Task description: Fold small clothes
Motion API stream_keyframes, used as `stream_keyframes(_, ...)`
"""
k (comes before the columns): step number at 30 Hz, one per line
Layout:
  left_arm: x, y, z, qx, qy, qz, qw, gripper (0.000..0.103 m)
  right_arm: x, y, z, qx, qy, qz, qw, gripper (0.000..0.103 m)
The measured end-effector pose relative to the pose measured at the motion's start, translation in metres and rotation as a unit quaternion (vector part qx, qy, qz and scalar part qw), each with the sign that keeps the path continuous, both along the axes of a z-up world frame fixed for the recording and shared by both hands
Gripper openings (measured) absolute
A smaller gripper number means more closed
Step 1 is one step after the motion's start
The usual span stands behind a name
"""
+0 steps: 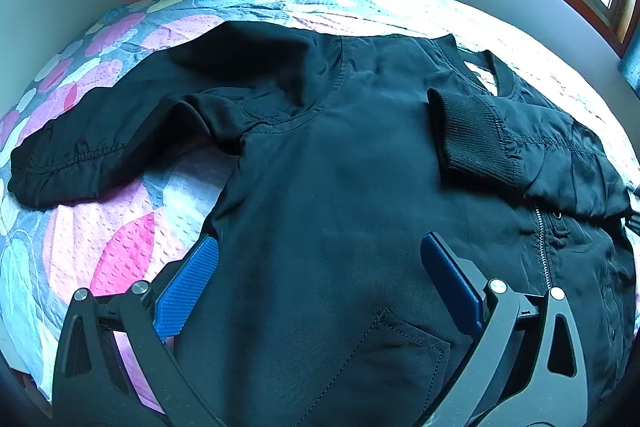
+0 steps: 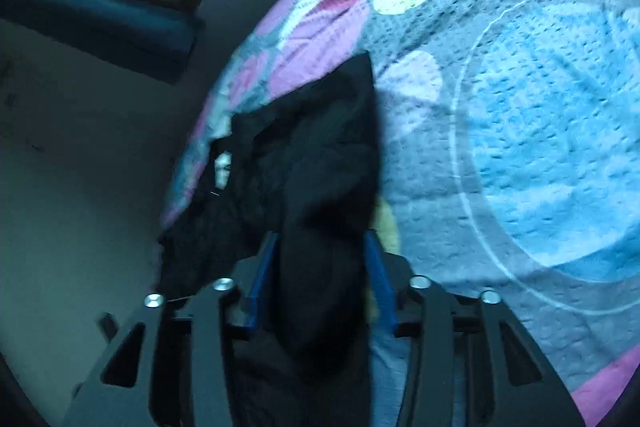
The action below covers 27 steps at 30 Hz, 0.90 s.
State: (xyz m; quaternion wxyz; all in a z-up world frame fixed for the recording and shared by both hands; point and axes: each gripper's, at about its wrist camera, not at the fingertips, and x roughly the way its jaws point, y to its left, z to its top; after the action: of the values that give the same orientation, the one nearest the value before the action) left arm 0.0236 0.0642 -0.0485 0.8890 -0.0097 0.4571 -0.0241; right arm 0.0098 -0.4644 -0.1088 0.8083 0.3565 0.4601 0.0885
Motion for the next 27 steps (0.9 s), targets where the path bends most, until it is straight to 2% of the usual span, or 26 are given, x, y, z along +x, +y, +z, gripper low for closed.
stream_keyframes(1,-0.001,0.001,0.000,-0.001,-0.001,0.001,1.0000,0.101,0.001,0.005,-0.004,-0.027,0.010,0.007,1.000,0.015)
stream_keyframes(2,0.000,0.000,0.000,-0.001,-0.001,0.001,1.0000,0.101,0.000,0.004,-0.009,-0.031,0.007,0.007,0.999,0.012)
stream_keyframes(7,0.000,0.002,0.001,-0.003,-0.001,0.000,1.0000,0.101,-0.003,-0.006,-0.012,0.002,0.002,-0.005,1.000,0.013)
stream_keyframes(9,0.000,0.003,0.002,-0.004,-0.003,0.001,1.0000,0.101,-0.009,-0.007,0.001,-0.013,0.003,-0.025,1.000,0.016)
stream_keyframes(12,0.000,0.005,0.004,-0.006,-0.007,0.003,1.0000,0.101,-0.025,-0.002,0.033,-0.052,-0.031,-0.070,0.996,0.018)
stream_keyframes(13,0.000,0.006,0.005,-0.007,-0.007,0.003,0.9999,0.101,-0.027,0.003,0.043,-0.052,-0.049,-0.072,0.995,0.020)
stream_keyframes(15,0.000,0.006,0.006,-0.007,-0.009,0.001,0.9999,0.101,-0.028,0.018,0.055,-0.031,-0.079,-0.059,0.995,0.035)
stream_keyframes(16,-0.001,0.006,0.007,-0.007,-0.010,0.000,0.9999,0.101,-0.024,0.028,0.056,-0.026,-0.085,-0.049,0.995,0.037)
stream_keyframes(19,-0.002,0.008,0.009,-0.006,-0.014,-0.002,0.9999,0.101,-0.007,0.054,0.042,-0.029,-0.064,-0.011,0.997,0.040)
stream_keyframes(21,-0.005,0.012,0.011,-0.003,-0.020,-0.003,0.9998,0.101,0.006,0.065,0.015,-0.037,-0.012,0.000,0.999,0.040)
stream_keyframes(22,-0.006,0.015,0.013,0.001,-0.021,-0.002,0.9998,0.101,0.008,0.066,0.003,-0.034,-0.007,0.000,0.999,0.040)
stream_keyframes(24,-0.006,0.021,0.014,-0.003,-0.015,0.000,0.9999,0.101,0.002,0.066,0.003,-0.028,-0.033,-0.004,0.999,0.040)
stream_keyframes(27,-0.005,0.041,0.015,-0.025,-0.007,0.012,0.9996,0.101,0.001,0.067,0.006,-0.026,-0.030,-0.003,0.999,0.041)
